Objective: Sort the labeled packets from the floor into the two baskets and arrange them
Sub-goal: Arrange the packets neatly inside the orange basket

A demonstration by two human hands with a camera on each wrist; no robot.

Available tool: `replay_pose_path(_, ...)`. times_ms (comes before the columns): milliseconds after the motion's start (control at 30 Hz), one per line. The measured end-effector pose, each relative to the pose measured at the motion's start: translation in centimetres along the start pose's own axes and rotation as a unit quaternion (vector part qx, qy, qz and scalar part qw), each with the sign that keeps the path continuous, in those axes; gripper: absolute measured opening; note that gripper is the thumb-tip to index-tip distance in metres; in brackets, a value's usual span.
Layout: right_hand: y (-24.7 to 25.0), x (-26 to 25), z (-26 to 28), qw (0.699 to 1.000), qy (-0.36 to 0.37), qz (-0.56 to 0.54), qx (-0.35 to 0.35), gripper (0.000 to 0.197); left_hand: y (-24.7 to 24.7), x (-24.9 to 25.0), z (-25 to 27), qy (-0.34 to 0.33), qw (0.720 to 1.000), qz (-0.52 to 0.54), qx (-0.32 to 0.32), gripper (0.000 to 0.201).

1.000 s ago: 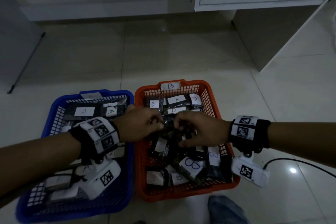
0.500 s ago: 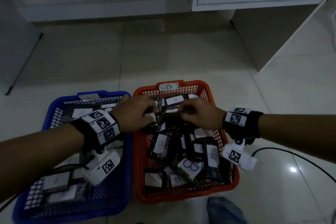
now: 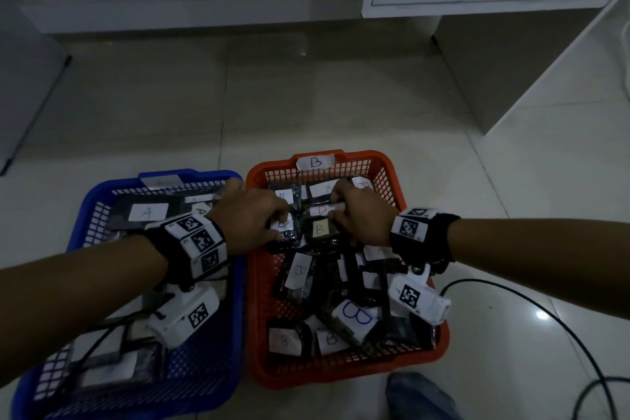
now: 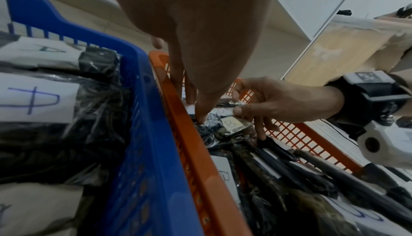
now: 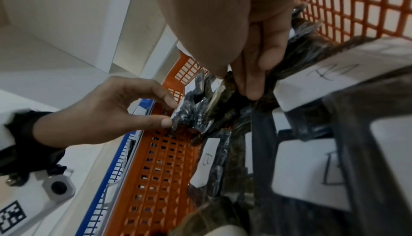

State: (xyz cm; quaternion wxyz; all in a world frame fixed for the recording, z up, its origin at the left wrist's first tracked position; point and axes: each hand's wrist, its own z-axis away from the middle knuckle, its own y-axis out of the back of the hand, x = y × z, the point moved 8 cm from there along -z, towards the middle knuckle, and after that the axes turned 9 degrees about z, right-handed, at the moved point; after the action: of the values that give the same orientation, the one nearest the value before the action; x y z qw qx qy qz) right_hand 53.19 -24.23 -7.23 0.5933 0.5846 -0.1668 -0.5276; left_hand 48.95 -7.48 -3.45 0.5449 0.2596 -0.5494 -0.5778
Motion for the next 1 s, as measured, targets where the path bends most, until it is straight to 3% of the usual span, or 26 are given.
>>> replay_pose_path(100, -0.4, -0.4, 0.3, 1.000, 0.007, -0.016, -0.025, 0.009, -0.1, -0.1, 0.1, -0.002, 1.000, 0.009, 0.002, 0.020)
replay_pose_path(233, -0.8, -0.6, 0.9, 0.997, 0.012, 0.012, -0.076, 0.038, -0.1, 0.1, 0.4, -0.021, 0.999, 0.025, 0.001, 0.018)
replay_pose_path(300, -0.9, -1.0, 1.0, 0.996, 0.016, 0.049, -0.074, 0.041, -0.1, 0.4, 0.4, -0.031, 0.999, 0.027, 0.000, 0.015)
replay_pose_path(467, -0.6, -1.2, 0.7, 0.994, 0.008, 0.100, -0.044, 0.035, 0.0, 0.6, 0.3, -0.038, 0.999, 0.021, 0.000, 0.016)
replay_pose_path(700, -0.9, -1.4, 0.7, 0.991, 0.047, 0.110, -0.068, 0.027, 0.2, 1.0, 0.6, -0.047, 0.999, 0.015, 0.004, 0.020)
replay_pose_path(767, -0.7, -1.3, 0.8, 0.990, 0.061, 0.088, -0.088, 0.028, 0.4, 1.0, 0.7, -0.051, 0.999, 0.016, 0.005, 0.021)
replay_pose_path(900, 1.6, -1.3, 1.6, 0.987, 0.133, 0.084, -0.041, 0.014, 1.1, 1.2, 1.3, -0.064, 0.997, 0.047, 0.015, 0.019)
replay_pose_path(1000, 2.0, -1.1, 3.0, 0.978, 0.168, 0.103, -0.071, 0.005, 0.6, 2.1, 1.9, -0.086, 0.989, 0.113, -0.052, 0.010)
